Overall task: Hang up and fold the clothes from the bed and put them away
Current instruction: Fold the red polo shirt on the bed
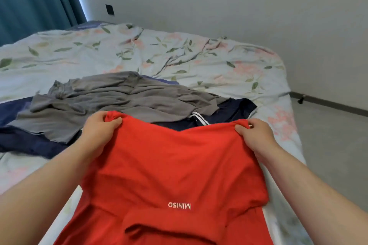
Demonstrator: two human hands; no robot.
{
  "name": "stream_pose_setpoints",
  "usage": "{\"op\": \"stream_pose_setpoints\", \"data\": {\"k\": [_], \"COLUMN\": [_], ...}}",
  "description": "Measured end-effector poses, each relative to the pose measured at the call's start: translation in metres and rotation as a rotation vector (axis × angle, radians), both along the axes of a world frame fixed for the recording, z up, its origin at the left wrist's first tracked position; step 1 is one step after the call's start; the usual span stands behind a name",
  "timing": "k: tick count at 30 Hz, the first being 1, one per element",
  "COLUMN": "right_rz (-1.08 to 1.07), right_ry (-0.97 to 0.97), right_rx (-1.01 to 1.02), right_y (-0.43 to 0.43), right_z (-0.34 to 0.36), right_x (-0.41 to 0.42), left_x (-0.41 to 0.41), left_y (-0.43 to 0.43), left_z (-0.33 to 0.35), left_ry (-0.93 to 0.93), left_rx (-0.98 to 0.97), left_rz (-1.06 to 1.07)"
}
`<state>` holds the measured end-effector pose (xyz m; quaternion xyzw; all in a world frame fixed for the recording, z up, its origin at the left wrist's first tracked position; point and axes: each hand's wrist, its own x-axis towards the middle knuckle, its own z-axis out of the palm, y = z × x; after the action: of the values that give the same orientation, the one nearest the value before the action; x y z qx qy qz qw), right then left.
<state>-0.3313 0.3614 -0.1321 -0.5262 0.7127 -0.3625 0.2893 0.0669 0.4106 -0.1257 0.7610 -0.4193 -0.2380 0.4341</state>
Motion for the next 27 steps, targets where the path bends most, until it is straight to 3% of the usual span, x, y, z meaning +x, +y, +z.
{"op": "stream_pose_setpoints", "data": {"k": [3, 8, 9, 11, 12, 14, 16, 18, 20, 23, 25, 27], "right_rz": [-0.036, 0.022, 0.032, 0.133, 0.246, 0.575, 0.810, 0.826, 0.631, 0.175, -0.070, -0.202], "right_ry": [-0.049, 0.115, 0.173, 0.470, 0.582, 0.588, 0.612, 0.648, 0.547, 0.202, -0.154, -0.558], "right_rx": [-0.086, -0.107, -0.100, -0.202, -0.357, -0.589, -0.628, -0.554, -0.364, -0.081, 0.197, 0.416], "right_y": [-0.040, -0.077, -0.072, -0.044, -0.024, 0.026, 0.077, 0.120, 0.148, 0.155, 0.142, 0.130], "right_z": [0.011, 0.011, 0.010, 0.004, 0.000, -0.009, -0.027, -0.047, -0.059, -0.061, -0.051, -0.040], "right_x": [0.004, 0.026, 0.030, 0.038, 0.042, 0.045, 0.041, 0.033, 0.030, 0.033, 0.032, 0.032], "left_x": [0.016, 0.013, 0.009, -0.003, -0.010, -0.024, -0.027, -0.023, -0.022, -0.028, -0.036, -0.047], "left_y": [-0.038, -0.081, -0.078, -0.055, -0.040, 0.002, 0.048, 0.084, 0.108, 0.128, 0.133, 0.130], "left_z": [0.011, 0.007, 0.005, -0.002, -0.006, -0.014, -0.028, -0.041, -0.050, -0.054, -0.054, -0.053], "left_ry": [-0.053, -0.237, -0.322, -0.512, -0.590, -0.676, -0.779, -0.881, -0.929, -0.837, -0.644, -0.219], "left_rx": [-0.049, 0.018, 0.063, 0.033, -0.084, -0.257, -0.254, -0.181, -0.141, -0.125, 0.005, 0.131], "left_rz": [-0.002, -0.033, -0.014, -0.013, -0.088, -0.439, -0.772, -0.894, -0.867, -0.820, -0.667, -0.352]}}
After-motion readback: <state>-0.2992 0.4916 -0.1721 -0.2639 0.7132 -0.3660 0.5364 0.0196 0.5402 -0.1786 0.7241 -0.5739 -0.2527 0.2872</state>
